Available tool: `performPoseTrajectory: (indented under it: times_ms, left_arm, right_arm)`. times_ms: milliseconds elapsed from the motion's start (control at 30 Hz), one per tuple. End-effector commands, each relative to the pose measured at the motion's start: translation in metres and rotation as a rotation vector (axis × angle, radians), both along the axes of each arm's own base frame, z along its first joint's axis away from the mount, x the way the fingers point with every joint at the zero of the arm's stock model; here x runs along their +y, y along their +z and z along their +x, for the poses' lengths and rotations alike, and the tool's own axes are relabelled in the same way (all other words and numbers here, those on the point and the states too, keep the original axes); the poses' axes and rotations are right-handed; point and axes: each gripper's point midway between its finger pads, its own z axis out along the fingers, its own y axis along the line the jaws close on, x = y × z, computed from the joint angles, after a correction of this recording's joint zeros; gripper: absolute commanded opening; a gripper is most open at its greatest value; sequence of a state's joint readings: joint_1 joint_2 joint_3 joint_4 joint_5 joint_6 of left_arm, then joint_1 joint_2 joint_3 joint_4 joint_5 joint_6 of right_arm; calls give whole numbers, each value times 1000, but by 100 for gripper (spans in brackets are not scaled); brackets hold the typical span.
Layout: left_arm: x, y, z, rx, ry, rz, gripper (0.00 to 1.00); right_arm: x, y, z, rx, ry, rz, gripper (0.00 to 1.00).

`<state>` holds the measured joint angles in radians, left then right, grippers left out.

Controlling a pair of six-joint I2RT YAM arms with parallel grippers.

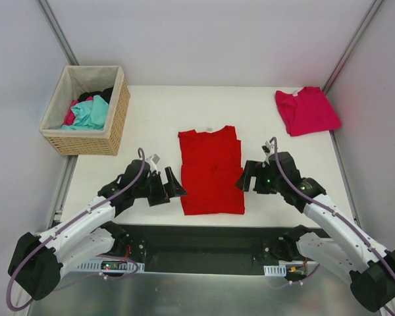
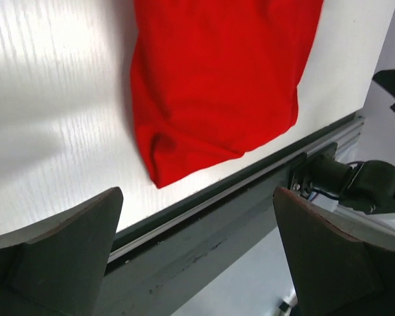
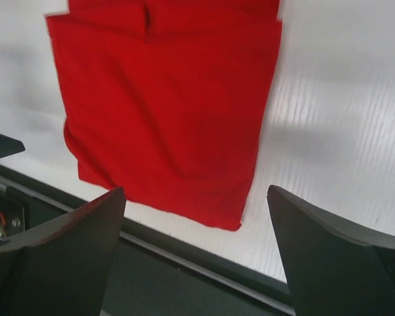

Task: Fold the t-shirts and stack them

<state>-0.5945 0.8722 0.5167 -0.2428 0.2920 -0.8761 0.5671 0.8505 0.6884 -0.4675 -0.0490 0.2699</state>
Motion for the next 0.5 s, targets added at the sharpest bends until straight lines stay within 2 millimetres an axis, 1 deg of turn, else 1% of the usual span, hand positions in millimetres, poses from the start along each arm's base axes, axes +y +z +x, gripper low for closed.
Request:
performPoseTrajectory:
  times_ms: [0, 67, 100, 133, 167, 200, 233, 267, 300, 333, 367, 400, 433, 467]
  left_arm:
    - [-23, 14, -6, -16, -74, -273, 99]
    - [-26, 13, -4, -31, -96, -286, 98]
    - [-27, 14, -2, -41, -102, -290, 99]
    - [-29, 15, -2, -52, -120, -299, 99]
    - [-30, 13, 3, -61, -120, -299, 99]
    - [-28, 9, 8, -60, -106, -305, 99]
    - [-28, 7, 10, -53, -105, -321, 98]
    - [-30, 2, 8, -13, -123, -344, 98]
    - [-31, 3, 13, -16, -113, -373, 97]
    - [-31, 1, 13, -3, -118, -378, 97]
    - [-33, -4, 12, 27, -118, -378, 96]
    - [-34, -2, 14, 13, -128, -388, 96]
    - [-35, -2, 15, 14, -128, -390, 96]
    - [-34, -5, 16, 14, -129, -381, 96]
  right_arm:
    - [31, -6, -5, 81, 101, 204, 93]
    - [35, -11, -4, 95, 112, 215, 93]
    - [37, -8, 0, 80, 119, 229, 93]
    - [36, -7, 5, 77, 107, 241, 93]
    - [36, -12, 7, 115, 106, 255, 93]
    - [36, -13, 14, 120, 95, 273, 93]
    - [27, -14, 25, 132, 55, 286, 93]
    - [28, -14, 29, 161, 57, 313, 93]
    - [28, -22, 36, 196, 44, 323, 92]
    - [23, -22, 45, 205, 22, 342, 92]
    - [25, -21, 47, 220, 31, 368, 92]
    - [25, -23, 56, 230, 25, 374, 92]
    - [20, -25, 63, 234, 11, 383, 92]
    - [21, -26, 63, 264, 21, 424, 92]
